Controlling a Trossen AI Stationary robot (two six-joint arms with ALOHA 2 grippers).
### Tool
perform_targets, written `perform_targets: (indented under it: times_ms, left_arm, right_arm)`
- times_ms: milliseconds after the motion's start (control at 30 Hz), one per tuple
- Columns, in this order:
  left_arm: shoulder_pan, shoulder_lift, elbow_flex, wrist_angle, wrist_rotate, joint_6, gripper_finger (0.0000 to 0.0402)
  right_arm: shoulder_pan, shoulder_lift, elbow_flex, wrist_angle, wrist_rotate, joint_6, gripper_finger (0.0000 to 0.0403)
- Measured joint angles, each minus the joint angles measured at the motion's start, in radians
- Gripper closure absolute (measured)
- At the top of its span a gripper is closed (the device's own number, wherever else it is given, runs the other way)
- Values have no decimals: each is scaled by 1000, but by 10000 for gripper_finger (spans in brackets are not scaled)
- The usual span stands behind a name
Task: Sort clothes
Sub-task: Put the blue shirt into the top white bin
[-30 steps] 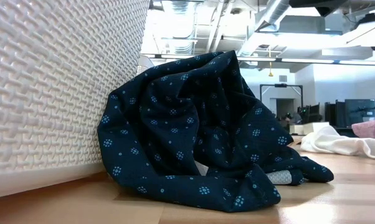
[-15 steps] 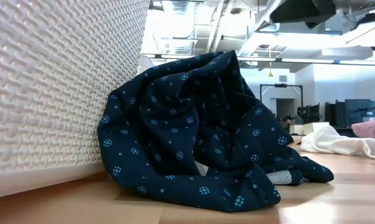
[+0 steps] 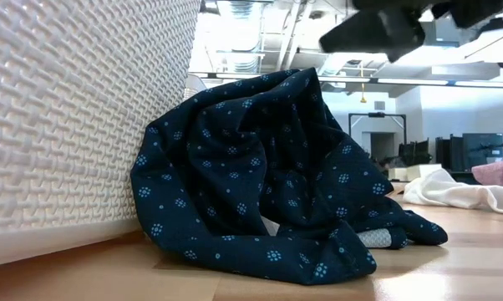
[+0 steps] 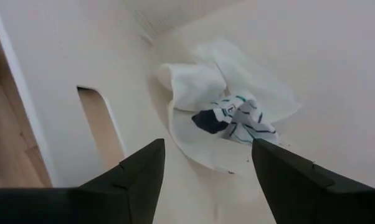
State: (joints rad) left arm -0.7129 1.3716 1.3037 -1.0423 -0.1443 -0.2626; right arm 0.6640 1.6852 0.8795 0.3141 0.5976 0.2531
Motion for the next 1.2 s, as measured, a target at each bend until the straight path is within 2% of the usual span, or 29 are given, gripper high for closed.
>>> perform_targets:
  times_ms: [400,667,933,1200]
  left_arm:
    - [1,0,0,12,-5,18,165]
    - [1,0,0,13,-9,33,165]
    - [1,0,0,13,-19,37,165]
    - [1,0,0,13,-29,35,165]
  right_arm:
    - [-66,150,0,133,-3,-1,38]
    - [-110,271,27,171,-28,-1,31]
    - [-145,392,99,176,-16,4,55]
    - [-168,392,104,40,-11,113,134]
